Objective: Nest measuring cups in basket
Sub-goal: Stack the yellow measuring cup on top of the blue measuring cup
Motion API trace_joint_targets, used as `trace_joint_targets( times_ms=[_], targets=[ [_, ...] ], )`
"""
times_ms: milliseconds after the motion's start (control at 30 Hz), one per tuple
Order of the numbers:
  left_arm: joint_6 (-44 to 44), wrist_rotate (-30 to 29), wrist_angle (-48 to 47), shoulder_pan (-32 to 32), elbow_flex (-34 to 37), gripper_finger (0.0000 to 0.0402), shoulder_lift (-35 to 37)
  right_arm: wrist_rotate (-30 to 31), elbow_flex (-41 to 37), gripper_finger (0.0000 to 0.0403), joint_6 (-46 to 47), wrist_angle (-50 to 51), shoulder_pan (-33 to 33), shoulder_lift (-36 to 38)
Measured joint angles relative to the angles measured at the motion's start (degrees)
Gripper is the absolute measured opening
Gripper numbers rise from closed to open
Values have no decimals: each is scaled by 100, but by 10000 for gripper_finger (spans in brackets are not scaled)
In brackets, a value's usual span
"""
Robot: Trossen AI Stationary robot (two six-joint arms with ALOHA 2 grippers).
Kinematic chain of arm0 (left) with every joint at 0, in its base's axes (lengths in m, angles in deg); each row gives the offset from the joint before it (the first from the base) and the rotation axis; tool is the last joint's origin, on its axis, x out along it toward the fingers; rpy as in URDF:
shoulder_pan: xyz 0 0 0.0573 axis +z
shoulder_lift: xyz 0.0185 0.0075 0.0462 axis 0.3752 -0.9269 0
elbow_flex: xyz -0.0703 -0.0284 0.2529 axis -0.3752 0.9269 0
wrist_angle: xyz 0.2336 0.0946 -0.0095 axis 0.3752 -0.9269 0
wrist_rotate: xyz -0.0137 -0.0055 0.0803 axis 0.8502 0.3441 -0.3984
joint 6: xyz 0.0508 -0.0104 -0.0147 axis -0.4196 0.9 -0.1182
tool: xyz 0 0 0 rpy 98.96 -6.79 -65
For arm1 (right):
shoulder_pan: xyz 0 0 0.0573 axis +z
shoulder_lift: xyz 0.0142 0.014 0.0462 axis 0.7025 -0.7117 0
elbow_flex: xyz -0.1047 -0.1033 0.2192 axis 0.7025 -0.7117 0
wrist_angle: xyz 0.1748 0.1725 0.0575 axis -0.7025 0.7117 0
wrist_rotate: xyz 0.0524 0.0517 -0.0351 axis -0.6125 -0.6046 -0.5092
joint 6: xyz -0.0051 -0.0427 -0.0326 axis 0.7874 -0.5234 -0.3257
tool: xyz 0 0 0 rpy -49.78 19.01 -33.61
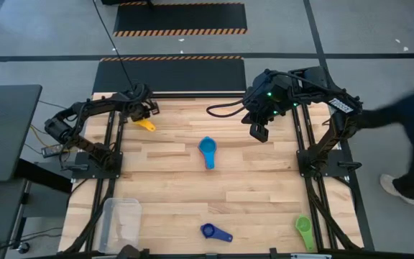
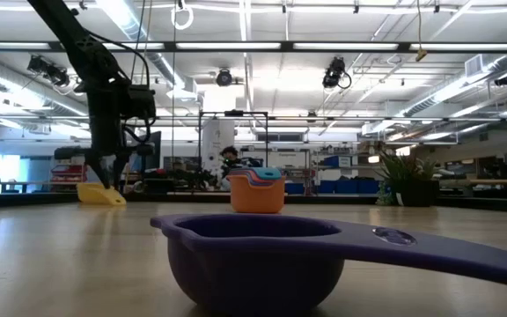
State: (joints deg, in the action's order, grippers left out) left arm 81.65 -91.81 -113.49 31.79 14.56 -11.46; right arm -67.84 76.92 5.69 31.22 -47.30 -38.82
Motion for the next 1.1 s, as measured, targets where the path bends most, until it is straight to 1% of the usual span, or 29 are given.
trace_joint_targets(
  times_ms=[100, 200, 300, 400, 567, 900, 1000, 1100],
  targets=[
    [-67, 45, -111, 0, 0, 54, 0, -2, 0, 11, 0, 0, 0, 0],
    [-90, 91, -301, 0, 0, 32, 0, -2, 0, 11, 0, 0, 0, 0],
    [-274, 365, -417, 0, 0, 7, 0, 0, 0, 11, 0, -2, 0, 0],
    [-323, 707, -445, -47, 0, 4, 0, 0, 0, 11, 0, 0, 0, 0],
    [-324, 1055, -445, -312, 0, 2, 0, 0, 0, 11, 0, 0, 0, 0],
    [-291, 1250, -443, -1259, -4, 1, 2, 0, 0, 11, 0, 0, 0, 0],
    [-293, 1256, -494, -1566, -162, 1, 2, 0, 0, 11, -2, 0, 0, 0],
    [-351, 1344, -598, -1820, -493, 1, 2, -1, 0, 11, 0, 0, 0, 0]
  ],
)
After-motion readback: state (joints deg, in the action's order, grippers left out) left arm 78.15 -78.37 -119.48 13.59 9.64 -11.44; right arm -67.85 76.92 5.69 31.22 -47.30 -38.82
